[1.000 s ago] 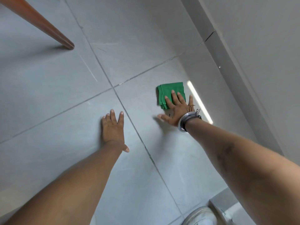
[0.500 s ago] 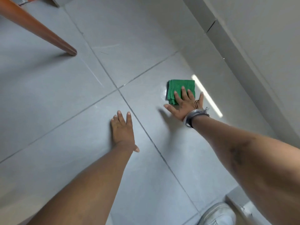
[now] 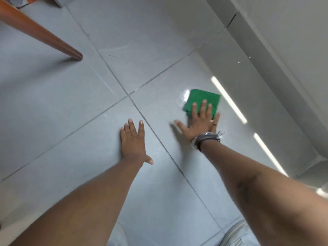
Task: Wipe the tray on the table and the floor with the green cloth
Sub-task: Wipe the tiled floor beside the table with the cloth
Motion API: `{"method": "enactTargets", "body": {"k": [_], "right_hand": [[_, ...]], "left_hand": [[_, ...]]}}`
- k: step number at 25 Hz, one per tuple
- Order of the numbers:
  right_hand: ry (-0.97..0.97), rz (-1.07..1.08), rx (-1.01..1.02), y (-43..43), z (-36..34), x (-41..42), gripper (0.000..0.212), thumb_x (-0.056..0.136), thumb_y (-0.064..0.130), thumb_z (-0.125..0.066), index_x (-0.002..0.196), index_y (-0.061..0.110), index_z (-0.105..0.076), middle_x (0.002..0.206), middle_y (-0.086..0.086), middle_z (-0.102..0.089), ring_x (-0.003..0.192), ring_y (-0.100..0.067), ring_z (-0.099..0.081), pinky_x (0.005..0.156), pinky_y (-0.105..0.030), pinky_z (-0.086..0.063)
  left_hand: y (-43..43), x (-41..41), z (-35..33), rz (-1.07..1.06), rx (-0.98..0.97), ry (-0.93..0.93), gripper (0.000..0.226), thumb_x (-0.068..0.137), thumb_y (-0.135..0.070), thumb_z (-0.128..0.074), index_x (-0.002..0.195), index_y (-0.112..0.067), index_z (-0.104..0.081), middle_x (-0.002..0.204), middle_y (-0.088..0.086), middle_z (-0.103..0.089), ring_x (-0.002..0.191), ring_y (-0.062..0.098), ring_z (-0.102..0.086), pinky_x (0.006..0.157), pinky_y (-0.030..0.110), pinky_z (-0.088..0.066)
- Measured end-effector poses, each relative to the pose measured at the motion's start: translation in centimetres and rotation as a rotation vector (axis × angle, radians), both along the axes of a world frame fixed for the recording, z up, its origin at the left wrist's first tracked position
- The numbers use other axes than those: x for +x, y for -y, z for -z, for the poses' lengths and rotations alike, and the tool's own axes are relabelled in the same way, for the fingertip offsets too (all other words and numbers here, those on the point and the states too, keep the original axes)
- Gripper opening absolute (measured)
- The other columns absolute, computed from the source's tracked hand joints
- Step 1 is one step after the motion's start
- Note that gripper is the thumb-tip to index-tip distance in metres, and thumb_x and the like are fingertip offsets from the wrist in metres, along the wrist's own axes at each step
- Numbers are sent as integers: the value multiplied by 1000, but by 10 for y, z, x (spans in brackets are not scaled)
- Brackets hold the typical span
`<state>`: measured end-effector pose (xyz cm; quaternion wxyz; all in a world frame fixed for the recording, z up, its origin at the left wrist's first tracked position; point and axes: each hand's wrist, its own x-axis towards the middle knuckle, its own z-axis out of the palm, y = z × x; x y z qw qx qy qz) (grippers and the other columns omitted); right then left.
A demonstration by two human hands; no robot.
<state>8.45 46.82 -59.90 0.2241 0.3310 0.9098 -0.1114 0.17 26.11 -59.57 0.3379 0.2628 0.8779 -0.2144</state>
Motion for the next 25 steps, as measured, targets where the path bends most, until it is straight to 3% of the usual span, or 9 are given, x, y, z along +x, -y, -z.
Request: {"method": "enactTargets", "body": {"k": [2,4,8,13,16,18,20,22,25], "right_hand": [[-39,-481,-135,37,1,4,99,72,88,-10,151,28,-11,161,-3,2,148,-27,5,106,-52,28],[-46,-771,-196,35,0,6,90,76,85,-6,149,34,-13,161,2,-1,148,-21,1,107,-53,30],[-4,-391,-49,25,2,-45,90,75,83,-2,150,34,-9,162,2,2,148,-24,4,111,-61,16],[63,-1010,-100,-3,-14,-13,88,76,79,-4,150,32,-13,161,1,1,148,-23,2,108,-56,22],[118,-789,-127,1,-19,43,89,77,79,-21,150,29,-17,162,-4,-4,148,-25,0,112,-59,15],[114,-735,-129,40,-23,94,82,79,70,-40,147,26,-30,160,-8,-20,146,-30,-15,114,-62,6],[120,-764,-143,62,-21,128,69,79,43,-57,143,25,-40,154,-9,-34,140,-33,-33,110,-65,-6],[62,-768,-50,55,-15,130,64,74,20,-55,137,27,-49,146,-7,-47,132,-31,-47,103,-68,-22],[34,-858,64,40,-15,114,58,74,15,-54,131,23,-57,138,-11,-57,120,-33,-58,91,-67,-45]], "left_hand": [[6,-1,2,-16,31,12,161,42,-76,-78,152,-14,20,159,28,17,149,41,8,120,51,5],[8,-2,4,-24,54,-2,161,41,-77,-78,152,-15,20,160,26,18,150,39,9,120,51,6],[11,-1,7,-22,73,-3,161,40,-79,-77,152,-18,21,160,24,19,150,37,10,120,51,7],[15,-3,4,-19,84,-1,159,42,-79,-76,151,-19,23,160,21,23,150,36,13,120,51,7],[16,-3,0,-36,93,24,159,42,-79,-76,151,-19,23,160,21,22,150,35,13,120,50,7],[12,-5,-4,-28,62,3,159,43,-78,-77,151,-18,23,160,22,21,150,36,12,120,51,6],[9,-5,-5,-29,39,8,159,44,-77,-77,151,-17,23,160,22,21,150,37,11,120,51,7],[8,-2,-7,-29,13,6,158,45,-75,-79,152,-17,23,160,22,20,150,37,9,120,51,6],[3,-7,-16,15,-71,-7,152,51,-68,-81,153,-15,18,162,23,13,150,37,7,120,53,6]]}}
